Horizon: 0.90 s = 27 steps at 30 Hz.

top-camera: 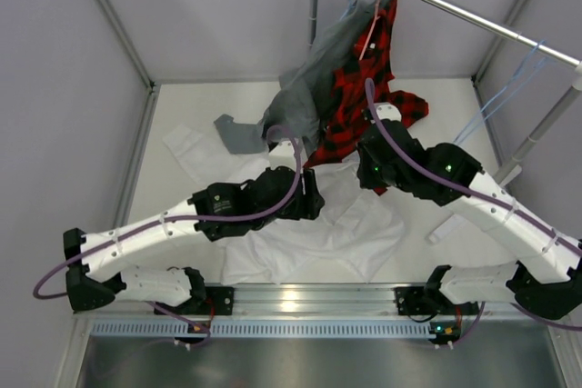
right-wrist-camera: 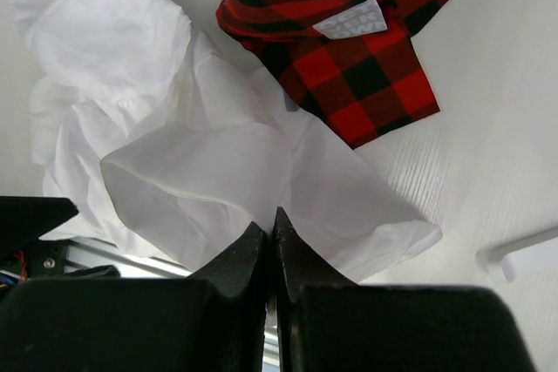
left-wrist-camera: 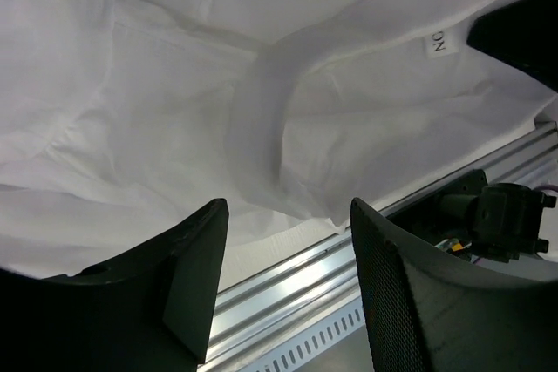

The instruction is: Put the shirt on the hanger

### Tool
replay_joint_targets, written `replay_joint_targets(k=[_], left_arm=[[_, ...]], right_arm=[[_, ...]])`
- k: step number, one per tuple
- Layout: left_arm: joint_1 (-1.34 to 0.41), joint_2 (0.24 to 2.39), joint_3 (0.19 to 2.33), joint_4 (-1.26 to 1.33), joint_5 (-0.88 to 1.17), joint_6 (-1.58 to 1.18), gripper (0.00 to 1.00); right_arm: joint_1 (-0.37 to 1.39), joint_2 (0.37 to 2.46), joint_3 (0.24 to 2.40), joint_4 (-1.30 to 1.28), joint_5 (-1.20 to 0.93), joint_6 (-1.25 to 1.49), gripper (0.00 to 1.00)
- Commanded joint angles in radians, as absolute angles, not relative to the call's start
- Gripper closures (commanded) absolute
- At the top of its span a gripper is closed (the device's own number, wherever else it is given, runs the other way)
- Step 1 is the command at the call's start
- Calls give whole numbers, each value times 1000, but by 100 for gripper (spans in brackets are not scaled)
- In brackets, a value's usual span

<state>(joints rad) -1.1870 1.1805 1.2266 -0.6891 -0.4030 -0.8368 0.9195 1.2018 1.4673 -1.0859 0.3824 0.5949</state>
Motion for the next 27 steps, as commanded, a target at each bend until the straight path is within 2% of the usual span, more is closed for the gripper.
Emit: replay_joint_targets(k=[1, 4, 7, 8, 9, 10, 11, 16, 17, 18, 19, 20, 22, 24, 25, 27], left_arm=[[-1193, 1210, 1210, -701, -453, -910, 38], [-1192, 1258, 1197, -672, -446, -920, 37], [-1189, 1292, 1186, -617, -434, -925, 43], [-1187, 1307, 1184, -606, -436, -927, 58], [-1187, 1315, 1190, -600, -437, -927, 64], [-1186, 1322, 1195, -598, -440, -925, 66], [-1184, 1339, 1200, -600, -443, -920, 75], [-1174, 1336, 1192, -606, -426, -914, 98], [-1172, 1319, 1193, -647, -429, -920, 100], [-1164, 1310, 1203, -678, -428, -933, 100], [-1158, 1299, 1210, -713, -422, -936, 100], [-1154, 1277, 1222, -776, -419, -943, 100], [-1121, 1237, 1220, -808, -365, -936, 100], [-1086, 1215, 1200, -822, -319, -916, 100], [-1077, 1200, 1193, -824, -280, -908, 100], [-1059, 1189, 1178, -825, -252, -896, 100]], right_arm=[[907, 1213, 1543, -1101, 405, 614, 100], [907, 1219, 1566, -1100, 394, 614, 100], [907, 1226, 1571, -1100, 393, 612, 100], [907, 1229, 1569, -1101, 391, 611, 100], [907, 1229, 1566, -1101, 391, 611, 100], [907, 1233, 1559, -1101, 391, 614, 100], [907, 1232, 1554, -1101, 391, 617, 100], [881, 1215, 1526, -1103, 367, 621, 100], [876, 1210, 1526, -1103, 351, 617, 98], [873, 1204, 1531, -1097, 300, 592, 88], [873, 1187, 1537, -1094, 273, 588, 55], [873, 1178, 1551, -1103, 253, 583, 38], [870, 1175, 1633, -1152, 273, 598, 21], [854, 1207, 1800, -1297, 314, 609, 16], [851, 1247, 1859, -1343, 346, 614, 8], [851, 1285, 2042, -1469, 379, 632, 5]])
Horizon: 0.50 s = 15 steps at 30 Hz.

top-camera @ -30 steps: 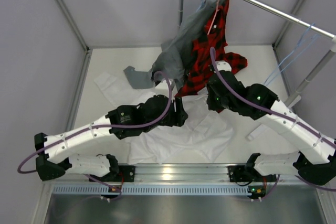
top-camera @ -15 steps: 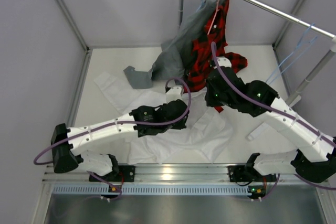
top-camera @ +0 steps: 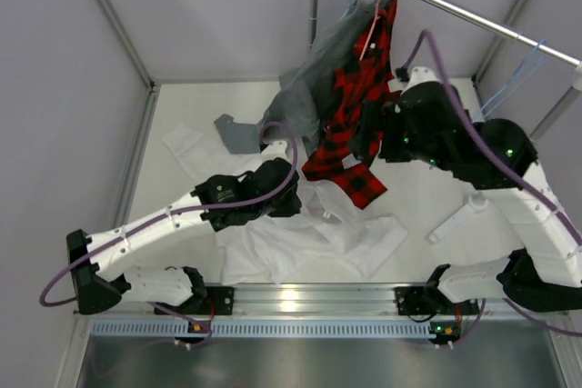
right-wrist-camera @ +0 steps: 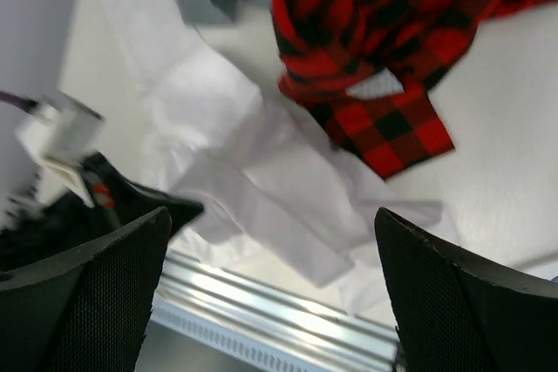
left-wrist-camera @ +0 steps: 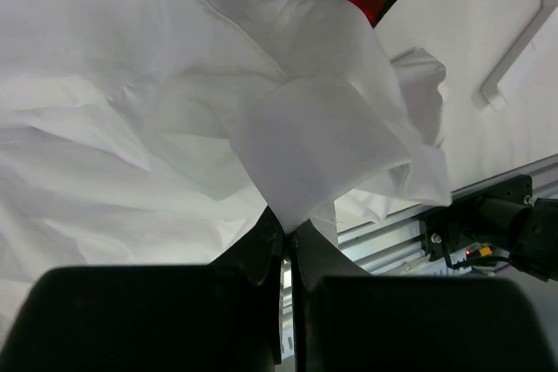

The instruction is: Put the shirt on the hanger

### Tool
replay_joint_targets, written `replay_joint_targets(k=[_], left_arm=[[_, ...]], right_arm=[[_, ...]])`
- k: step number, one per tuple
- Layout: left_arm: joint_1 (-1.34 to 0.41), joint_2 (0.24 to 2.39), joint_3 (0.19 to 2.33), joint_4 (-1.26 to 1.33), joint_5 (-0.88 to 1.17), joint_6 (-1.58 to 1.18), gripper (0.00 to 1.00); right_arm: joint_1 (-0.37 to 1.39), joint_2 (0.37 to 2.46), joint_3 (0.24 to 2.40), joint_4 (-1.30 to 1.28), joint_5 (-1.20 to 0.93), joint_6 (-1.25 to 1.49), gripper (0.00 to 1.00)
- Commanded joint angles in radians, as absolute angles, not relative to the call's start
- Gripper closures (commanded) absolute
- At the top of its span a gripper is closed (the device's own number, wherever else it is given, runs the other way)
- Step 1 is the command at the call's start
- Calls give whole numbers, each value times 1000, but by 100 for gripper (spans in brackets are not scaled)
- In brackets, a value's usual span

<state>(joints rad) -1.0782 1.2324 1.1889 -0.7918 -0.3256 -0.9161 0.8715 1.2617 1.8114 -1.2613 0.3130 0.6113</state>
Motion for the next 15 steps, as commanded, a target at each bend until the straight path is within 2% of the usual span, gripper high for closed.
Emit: replay_joint_targets(k=[1, 6, 12, 15], left_arm=[[-1055, 1183, 1175, -825, -229, -888, 100], [-1046, 1195, 1161, -825, -161, -851, 100], [-1037, 1163, 1098, -825, -144, -842, 100], [-1026, 1143, 1068, -841, -144, -831, 100]], right_arm=[[850, 1313, 2086, -1501, 432, 627, 4], [709, 1267, 2092, -1497, 388, 646, 5], [634, 1322, 2258, -1497, 556, 586, 4], [572, 1333, 2264, -1500, 603, 534, 4]])
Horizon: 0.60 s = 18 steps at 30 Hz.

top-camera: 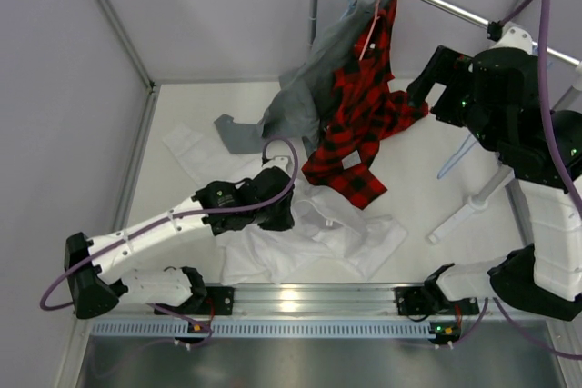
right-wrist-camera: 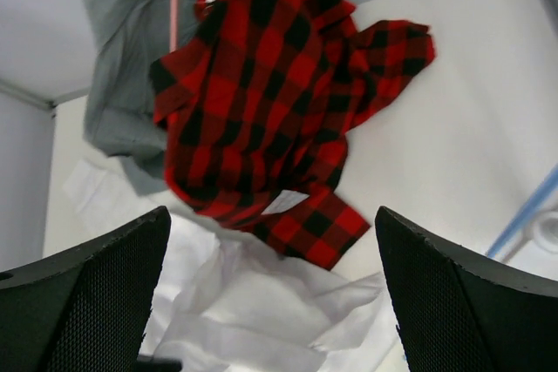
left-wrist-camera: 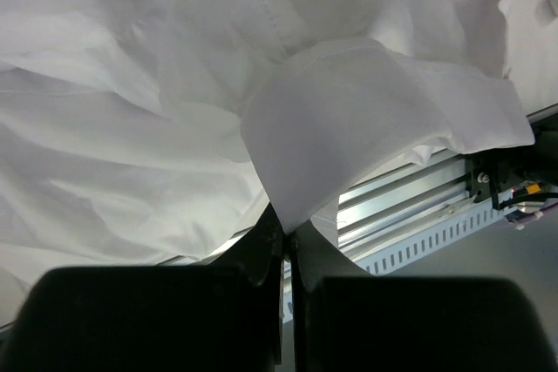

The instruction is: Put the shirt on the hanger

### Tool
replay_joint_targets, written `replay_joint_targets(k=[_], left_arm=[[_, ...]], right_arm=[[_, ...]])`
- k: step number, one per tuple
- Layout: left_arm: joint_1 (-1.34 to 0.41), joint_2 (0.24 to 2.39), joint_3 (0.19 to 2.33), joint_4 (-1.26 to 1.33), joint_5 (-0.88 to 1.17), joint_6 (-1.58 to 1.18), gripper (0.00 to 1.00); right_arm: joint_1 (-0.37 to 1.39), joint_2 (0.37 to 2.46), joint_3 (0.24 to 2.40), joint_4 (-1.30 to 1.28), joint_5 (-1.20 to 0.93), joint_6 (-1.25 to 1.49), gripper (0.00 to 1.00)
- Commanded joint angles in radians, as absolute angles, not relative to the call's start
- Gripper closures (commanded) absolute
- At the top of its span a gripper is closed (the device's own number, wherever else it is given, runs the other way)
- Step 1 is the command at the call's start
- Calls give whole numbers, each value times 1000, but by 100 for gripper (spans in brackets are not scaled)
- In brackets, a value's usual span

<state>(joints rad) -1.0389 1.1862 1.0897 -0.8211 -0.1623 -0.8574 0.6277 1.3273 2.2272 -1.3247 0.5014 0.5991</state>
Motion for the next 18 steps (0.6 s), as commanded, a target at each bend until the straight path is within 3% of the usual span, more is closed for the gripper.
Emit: replay_joint_targets(k=[1, 14, 18], left_arm=[[-1022, 1132, 1063, -847, -144, -827, 100], [-969, 1161, 1063, -882, -83, -743, 100], [-966, 1175, 1086, -882, -83, -713, 100]], right_arm=[[555, 1332, 2261, -1499, 612, 523, 4], [342, 1345, 2217, -1496, 638, 397, 5], [319, 1312, 2094, -1496, 656, 436, 12]])
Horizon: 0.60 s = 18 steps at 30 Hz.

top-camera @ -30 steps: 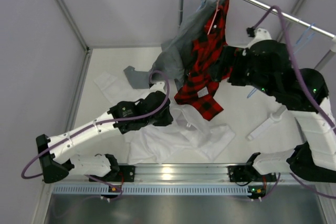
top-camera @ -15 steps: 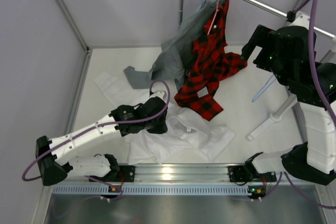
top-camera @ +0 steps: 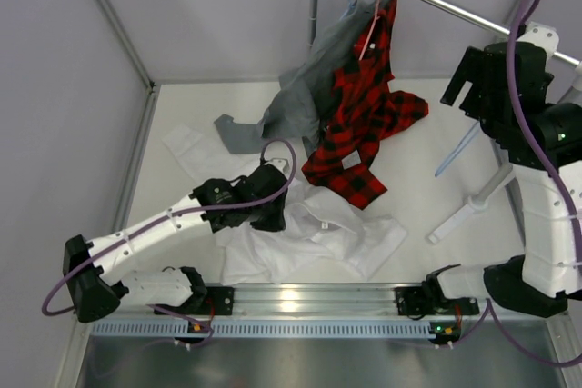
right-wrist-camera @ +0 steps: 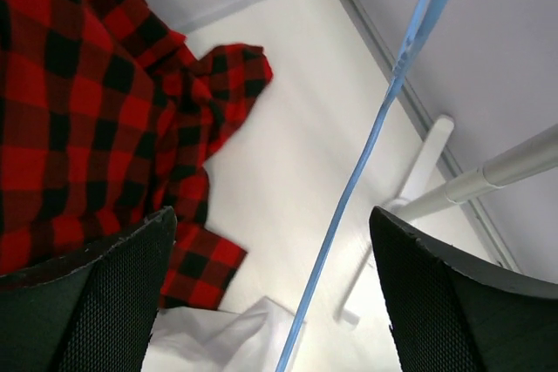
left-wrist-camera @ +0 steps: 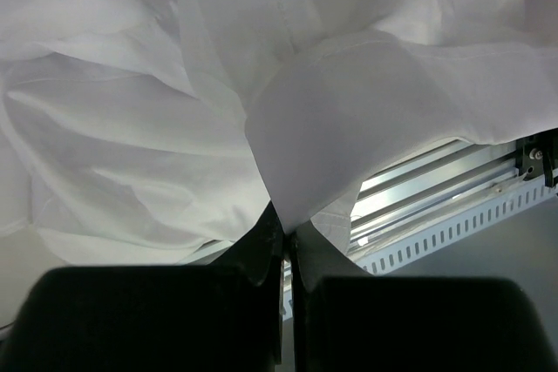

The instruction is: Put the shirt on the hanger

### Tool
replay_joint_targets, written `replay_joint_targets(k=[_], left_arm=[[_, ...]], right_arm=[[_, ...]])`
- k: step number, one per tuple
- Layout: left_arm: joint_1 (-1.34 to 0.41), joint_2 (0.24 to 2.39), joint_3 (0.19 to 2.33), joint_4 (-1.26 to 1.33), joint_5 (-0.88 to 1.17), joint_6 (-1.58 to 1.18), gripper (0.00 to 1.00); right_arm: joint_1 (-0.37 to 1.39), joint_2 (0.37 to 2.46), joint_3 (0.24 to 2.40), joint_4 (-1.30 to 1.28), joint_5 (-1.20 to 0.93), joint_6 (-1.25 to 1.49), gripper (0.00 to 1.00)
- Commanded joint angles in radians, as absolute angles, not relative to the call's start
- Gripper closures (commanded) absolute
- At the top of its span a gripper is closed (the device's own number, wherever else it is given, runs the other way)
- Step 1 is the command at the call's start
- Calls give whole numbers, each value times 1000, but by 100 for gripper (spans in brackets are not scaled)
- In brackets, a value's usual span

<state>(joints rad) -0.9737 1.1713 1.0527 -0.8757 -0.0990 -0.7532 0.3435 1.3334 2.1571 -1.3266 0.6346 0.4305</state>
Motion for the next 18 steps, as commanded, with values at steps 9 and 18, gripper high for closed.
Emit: replay_joint_targets(k=[9, 18], left_arm=[[-950, 1183, 1108, -882, -49, -690, 100], [-939, 1178, 1104, -882, -41, -683, 100]], right_arm=[[308, 1157, 1784, -1424, 649, 552, 58], [307, 1012, 1536, -1258, 635, 551, 69]])
